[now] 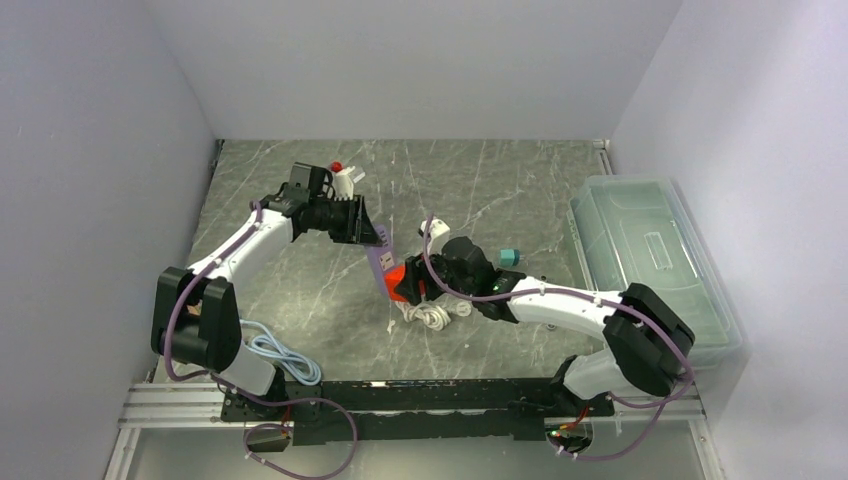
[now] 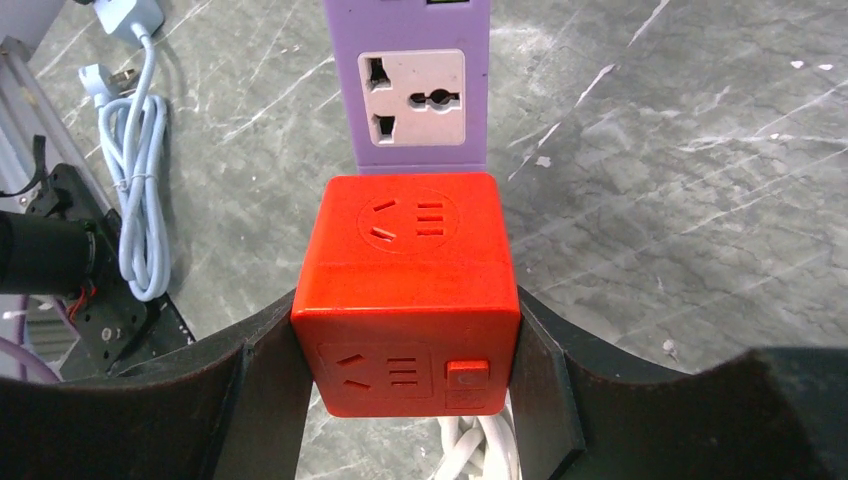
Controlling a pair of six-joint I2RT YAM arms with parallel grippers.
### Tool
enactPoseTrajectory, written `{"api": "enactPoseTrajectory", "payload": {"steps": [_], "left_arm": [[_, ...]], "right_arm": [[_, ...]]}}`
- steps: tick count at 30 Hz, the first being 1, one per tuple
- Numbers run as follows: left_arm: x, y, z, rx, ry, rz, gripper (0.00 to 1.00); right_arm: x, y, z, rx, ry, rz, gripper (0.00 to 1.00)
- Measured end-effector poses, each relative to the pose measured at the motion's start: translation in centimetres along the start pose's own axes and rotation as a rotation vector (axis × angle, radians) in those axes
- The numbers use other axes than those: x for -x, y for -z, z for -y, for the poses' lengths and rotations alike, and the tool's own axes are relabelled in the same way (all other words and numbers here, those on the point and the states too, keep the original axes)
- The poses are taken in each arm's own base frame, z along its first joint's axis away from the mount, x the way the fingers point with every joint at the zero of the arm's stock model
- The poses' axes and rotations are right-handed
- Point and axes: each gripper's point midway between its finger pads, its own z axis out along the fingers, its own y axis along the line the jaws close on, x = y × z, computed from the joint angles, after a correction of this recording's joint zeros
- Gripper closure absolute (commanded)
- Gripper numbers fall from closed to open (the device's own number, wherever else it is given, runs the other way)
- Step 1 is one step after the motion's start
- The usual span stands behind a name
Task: Pull the plug off the socket
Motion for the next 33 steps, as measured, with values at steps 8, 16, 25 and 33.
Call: {"api": "enactPoseTrajectory", "payload": {"steps": [8, 16, 25, 33], "left_arm": [[-0.2, 0.2, -1.4, 0.029, 0.059, -0.01, 1.0], [-0.2, 0.2, -1.4, 0.029, 0.06, -0.011, 1.0], [1.7, 3.6, -3.8, 0.105, 0.104, 0.09, 1.0], [3.4, 5.5, -4.5, 0.115, 0.099, 0.17, 1.0]], "right_arm": [[-0.3, 0.0, 0.2, -0.082, 0.023, 0.015, 1.0], [-0.6, 0.1, 0.3, -0.113, 0.034, 0.008, 1.0], [2.7, 2.0, 0.7, -0.235, 0.048, 0.029, 1.0], [5.1, 6.2, 6.8, -0.481, 0.007, 0.074, 1.0]]}}
